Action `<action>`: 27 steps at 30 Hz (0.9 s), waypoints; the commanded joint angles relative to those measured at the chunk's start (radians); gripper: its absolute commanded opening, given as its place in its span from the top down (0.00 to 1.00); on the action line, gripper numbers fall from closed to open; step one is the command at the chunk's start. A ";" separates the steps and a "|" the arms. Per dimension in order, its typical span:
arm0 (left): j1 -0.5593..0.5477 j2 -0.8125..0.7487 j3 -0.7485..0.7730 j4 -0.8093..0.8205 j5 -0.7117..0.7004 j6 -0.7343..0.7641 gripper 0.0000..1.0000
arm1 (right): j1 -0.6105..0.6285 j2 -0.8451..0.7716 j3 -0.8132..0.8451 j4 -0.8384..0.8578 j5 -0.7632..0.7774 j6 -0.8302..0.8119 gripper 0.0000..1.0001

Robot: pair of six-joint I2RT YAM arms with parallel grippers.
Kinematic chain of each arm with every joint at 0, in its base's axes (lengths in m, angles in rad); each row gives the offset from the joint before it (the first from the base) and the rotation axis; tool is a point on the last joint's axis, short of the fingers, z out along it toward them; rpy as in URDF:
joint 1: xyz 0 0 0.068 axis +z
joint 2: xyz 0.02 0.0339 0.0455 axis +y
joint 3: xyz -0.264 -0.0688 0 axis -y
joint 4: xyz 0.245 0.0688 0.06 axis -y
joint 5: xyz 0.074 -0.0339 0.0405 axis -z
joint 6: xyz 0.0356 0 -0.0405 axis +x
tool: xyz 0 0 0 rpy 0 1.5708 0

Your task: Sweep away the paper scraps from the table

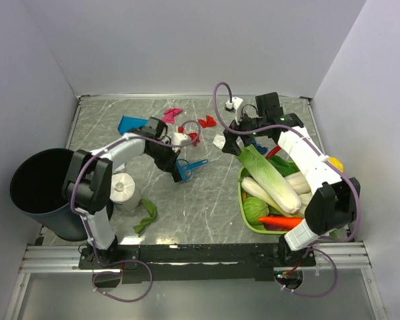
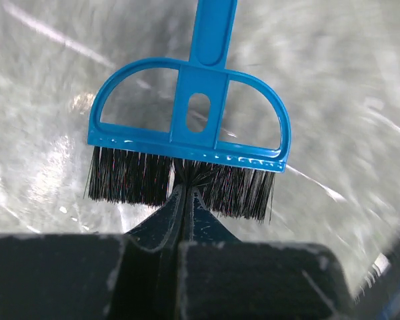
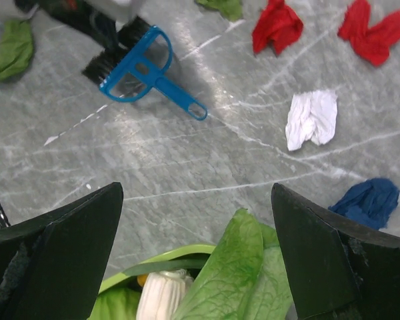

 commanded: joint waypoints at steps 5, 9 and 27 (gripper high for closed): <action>0.189 0.055 0.295 -0.389 0.553 0.357 0.99 | 0.003 -0.073 0.004 -0.051 -0.182 -0.238 0.00; 0.215 0.141 0.457 -0.576 0.633 0.451 0.99 | 0.030 -0.068 -0.019 0.006 -0.154 -0.299 0.00; 0.217 0.192 0.533 -0.765 0.668 0.606 0.99 | 0.270 0.034 -0.082 0.285 -0.025 -0.781 0.14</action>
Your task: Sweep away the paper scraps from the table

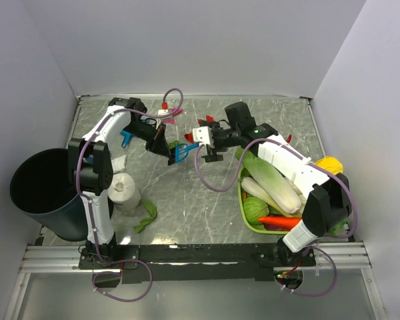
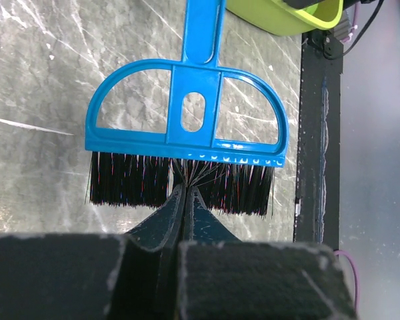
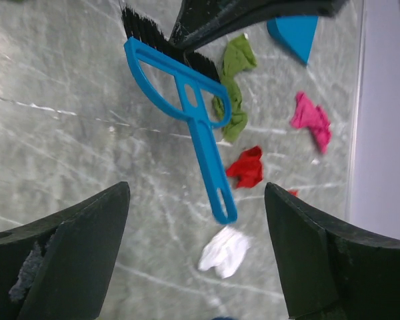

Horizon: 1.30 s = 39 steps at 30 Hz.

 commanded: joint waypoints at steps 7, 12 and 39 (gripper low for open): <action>0.001 -0.042 0.018 -0.053 0.069 0.060 0.99 | 0.043 0.089 -0.019 0.164 0.111 -0.203 0.31; 0.016 -0.042 0.031 -0.051 0.074 0.057 0.97 | 0.042 0.085 -0.049 0.195 0.135 -0.172 0.66; -0.081 -0.388 -0.135 0.751 -0.061 -0.371 0.32 | -0.118 0.263 0.444 -0.456 -0.180 0.354 1.00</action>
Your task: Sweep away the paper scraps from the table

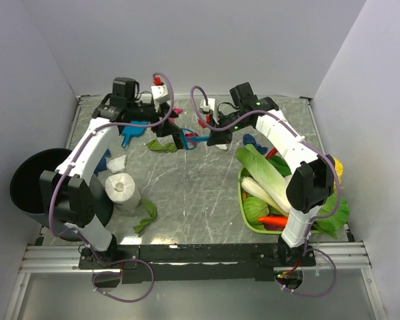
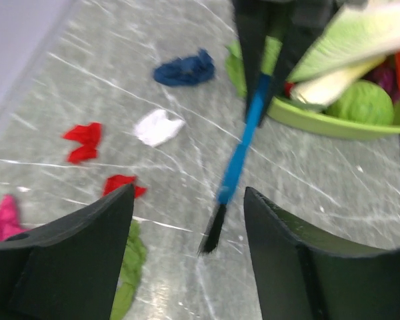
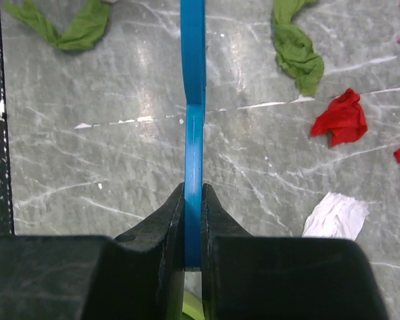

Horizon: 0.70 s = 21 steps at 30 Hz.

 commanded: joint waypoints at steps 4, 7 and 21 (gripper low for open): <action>-0.060 0.103 0.172 -0.284 0.027 0.197 0.42 | 0.002 0.032 0.098 -0.001 -0.058 0.071 1.00; -0.062 0.123 0.177 -0.277 0.003 0.184 0.62 | 0.002 0.053 0.141 0.007 -0.052 0.085 1.00; 0.015 0.123 0.150 -0.162 0.195 -0.087 0.99 | -0.181 0.019 0.207 0.180 -0.324 0.486 0.41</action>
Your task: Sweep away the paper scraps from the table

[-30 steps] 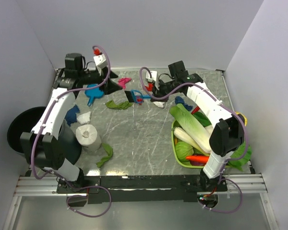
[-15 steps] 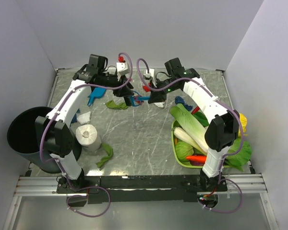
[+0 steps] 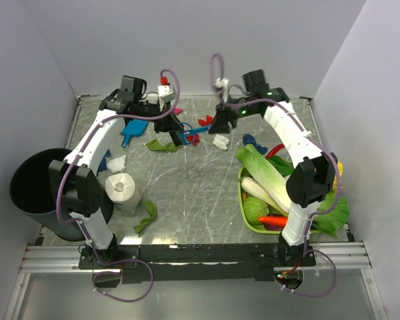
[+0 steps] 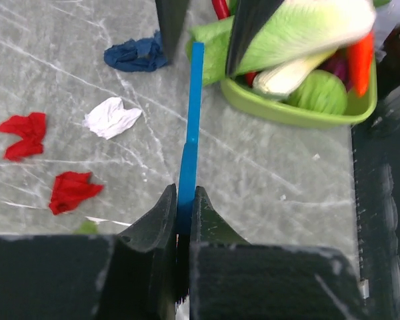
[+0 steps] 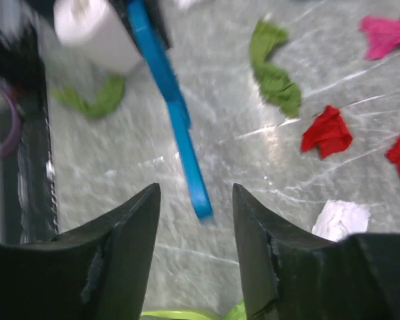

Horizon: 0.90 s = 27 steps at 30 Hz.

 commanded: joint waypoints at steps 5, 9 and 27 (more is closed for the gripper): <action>0.057 0.004 -0.020 0.211 0.223 -0.317 0.99 | -0.153 -0.062 -0.010 0.358 -0.395 0.519 0.32; 0.060 0.041 -0.019 0.293 0.303 -0.455 0.99 | -0.151 -0.072 -0.016 0.421 -0.363 0.520 0.22; 0.054 0.032 -0.086 0.495 0.318 -0.665 0.99 | -0.067 -0.016 -0.022 0.320 -0.344 0.391 0.35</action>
